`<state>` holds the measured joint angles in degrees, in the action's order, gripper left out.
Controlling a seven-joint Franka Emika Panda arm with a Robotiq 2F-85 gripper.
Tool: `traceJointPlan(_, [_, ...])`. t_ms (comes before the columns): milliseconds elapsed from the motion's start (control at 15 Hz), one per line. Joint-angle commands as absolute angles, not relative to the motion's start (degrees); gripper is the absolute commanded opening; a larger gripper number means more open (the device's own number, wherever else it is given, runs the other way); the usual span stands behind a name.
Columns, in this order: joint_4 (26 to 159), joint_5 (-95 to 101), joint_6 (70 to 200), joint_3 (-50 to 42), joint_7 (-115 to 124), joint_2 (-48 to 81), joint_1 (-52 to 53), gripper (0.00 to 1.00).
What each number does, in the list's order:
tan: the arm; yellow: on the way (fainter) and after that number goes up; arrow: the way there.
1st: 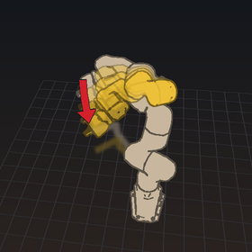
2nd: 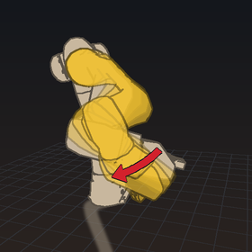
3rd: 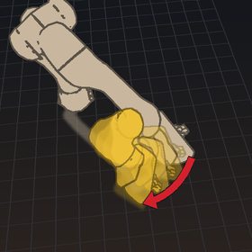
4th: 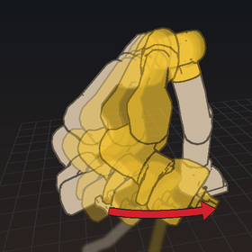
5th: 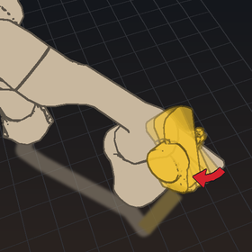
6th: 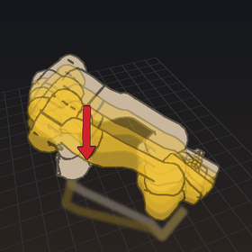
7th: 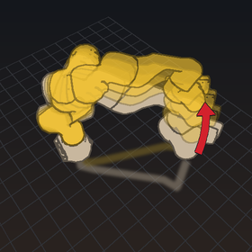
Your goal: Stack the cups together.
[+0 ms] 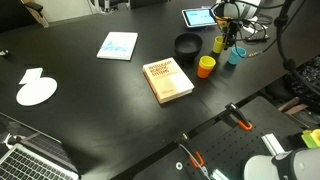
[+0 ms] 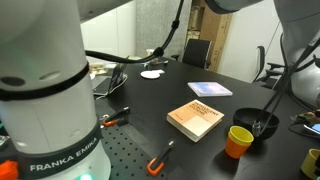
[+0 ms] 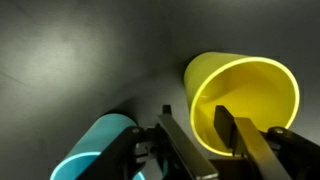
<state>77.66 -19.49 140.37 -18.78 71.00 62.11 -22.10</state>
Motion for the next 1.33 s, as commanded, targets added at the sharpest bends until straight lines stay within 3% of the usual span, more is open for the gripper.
traceJointPlan(0, [81.1,-17.7,142.8,-18.7,69.8,60.3,-21.3,0.20])
traceJointPlan(67, [81.4,-17.5,143.1,-18.7,69.7,60.4,-21.2,0.11])
traceJointPlan(333, [83.4,-16.6,144.9,-18.9,68.6,59.3,-20.4,0.02])
traceJointPlan(400, [84.2,-16.4,145.4,-19.1,68.1,58.4,-20.1,0.06])
traceJointPlan(1267, [101.3,-16.7,139.5,-16.0,41.5,36.5,-22.4,0.07])
